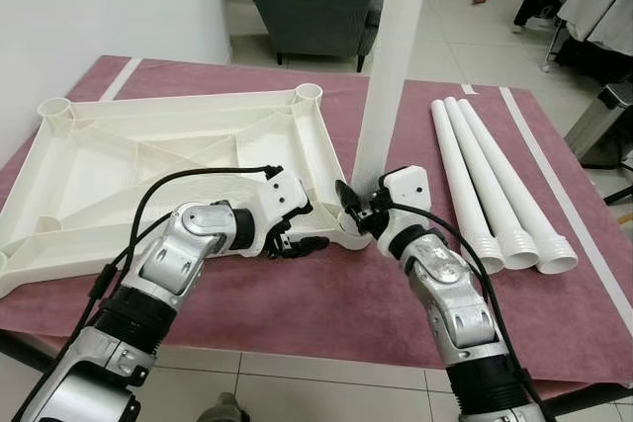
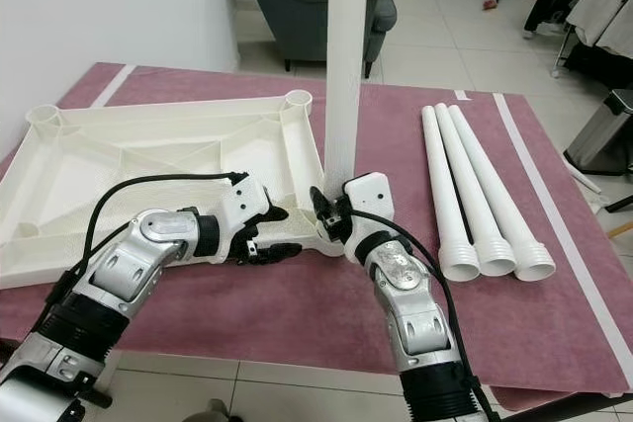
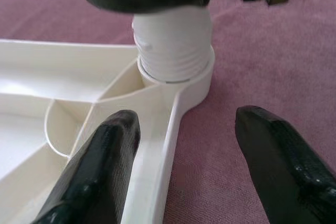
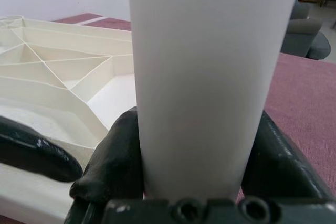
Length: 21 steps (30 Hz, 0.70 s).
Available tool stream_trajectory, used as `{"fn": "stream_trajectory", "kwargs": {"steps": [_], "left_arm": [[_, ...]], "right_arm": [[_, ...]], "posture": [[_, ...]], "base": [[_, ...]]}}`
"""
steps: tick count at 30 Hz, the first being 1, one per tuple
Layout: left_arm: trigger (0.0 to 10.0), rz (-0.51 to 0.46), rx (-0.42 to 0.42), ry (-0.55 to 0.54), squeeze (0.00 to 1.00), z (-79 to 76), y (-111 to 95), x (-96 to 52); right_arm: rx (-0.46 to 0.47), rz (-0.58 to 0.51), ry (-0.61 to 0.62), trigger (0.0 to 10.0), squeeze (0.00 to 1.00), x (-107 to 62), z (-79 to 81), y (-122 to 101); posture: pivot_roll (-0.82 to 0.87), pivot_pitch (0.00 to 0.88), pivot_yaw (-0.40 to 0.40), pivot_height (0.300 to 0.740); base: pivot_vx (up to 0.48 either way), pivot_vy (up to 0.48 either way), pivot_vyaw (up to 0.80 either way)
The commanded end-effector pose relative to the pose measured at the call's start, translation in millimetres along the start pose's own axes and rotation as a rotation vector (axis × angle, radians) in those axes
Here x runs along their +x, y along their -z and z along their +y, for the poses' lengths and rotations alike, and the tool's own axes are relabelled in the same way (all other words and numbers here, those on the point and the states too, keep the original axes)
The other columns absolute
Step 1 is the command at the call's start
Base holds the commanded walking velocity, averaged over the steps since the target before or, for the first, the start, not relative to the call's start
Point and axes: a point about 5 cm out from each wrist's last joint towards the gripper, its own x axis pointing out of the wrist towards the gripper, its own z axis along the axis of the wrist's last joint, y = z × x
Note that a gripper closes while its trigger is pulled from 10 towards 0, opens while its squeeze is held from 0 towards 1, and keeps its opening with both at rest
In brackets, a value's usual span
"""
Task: Building children table
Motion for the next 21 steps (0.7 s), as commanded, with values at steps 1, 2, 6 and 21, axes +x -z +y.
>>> {"fn": "stream_trajectory", "kwargs": {"steps": [1, 2, 6, 21], "left_arm": [[10.0, 0.038, -0.005, -0.007, 0.00, -0.6, 9, 3.3], [10.0, 0.038, -0.005, -0.007, 0.00, -0.6, 9, 3.3], [10.0, 0.078, -0.035, -0.086, 0.00, 8.6, 14, 14.5], [0.0, 0.129, -0.023, -0.056, 0.00, 7.4, 23, 16.4]], "right_arm": [[0.037, 0.144, 0.029, 0.0, 0.00, -6.7, -3.8, 28], [0.037, 0.144, 0.029, 0.0, 0.00, -6.7, -3.8, 28], [0.053, 0.112, 0.080, 0.0, 0.00, -7.4, -9.5, 25], [0.106, 0.103, 0.186, 0.0, 0.00, -20.4, -6.3, 34]], "posture": [[0.09, 0.032, 0.028, 0.740], [0.09, 0.032, 0.028, 0.740], [0.09, 0.031, 0.028, 0.740], [0.08, 0.034, 0.037, 0.740]], "base": [[0.000, 0.000, 0.00], [0.000, 0.000, 0.00], [0.000, 0.000, 0.00], [0.000, 0.000, 0.00]]}}
